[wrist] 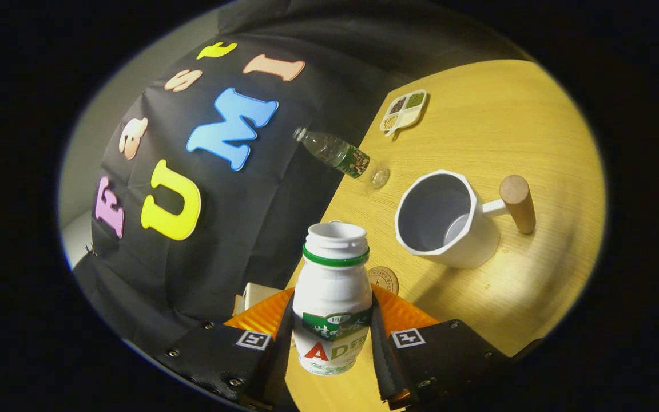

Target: Take the bottle from table, then pour the juice into the cup, finally place the bottle on the coaster

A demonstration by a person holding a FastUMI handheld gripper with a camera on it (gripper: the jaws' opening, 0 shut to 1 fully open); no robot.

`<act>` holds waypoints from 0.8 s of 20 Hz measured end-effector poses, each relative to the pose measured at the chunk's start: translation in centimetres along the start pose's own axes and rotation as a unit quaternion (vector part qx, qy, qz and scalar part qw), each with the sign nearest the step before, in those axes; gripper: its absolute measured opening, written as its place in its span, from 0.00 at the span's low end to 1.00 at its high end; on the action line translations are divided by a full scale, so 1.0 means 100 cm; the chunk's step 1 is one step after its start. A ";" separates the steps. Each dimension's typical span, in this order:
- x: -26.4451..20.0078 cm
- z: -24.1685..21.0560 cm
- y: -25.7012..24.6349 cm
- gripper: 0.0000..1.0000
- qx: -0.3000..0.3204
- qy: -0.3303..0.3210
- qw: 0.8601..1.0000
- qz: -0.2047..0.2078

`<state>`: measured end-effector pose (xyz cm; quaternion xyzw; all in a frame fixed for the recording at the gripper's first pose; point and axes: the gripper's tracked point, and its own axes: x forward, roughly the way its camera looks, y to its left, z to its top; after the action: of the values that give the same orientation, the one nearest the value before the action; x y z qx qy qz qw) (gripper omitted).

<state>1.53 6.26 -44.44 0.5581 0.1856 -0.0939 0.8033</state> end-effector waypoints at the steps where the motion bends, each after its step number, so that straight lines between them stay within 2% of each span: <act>1: 0.002 0.002 0.000 0.62 0.020 0.000 1.000 0.001; 16: 0.017 0.003 0.008 0.62 0.152 0.012 0.988 -0.007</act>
<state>3.40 6.33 -44.31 0.6738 0.1826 -0.1198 0.7059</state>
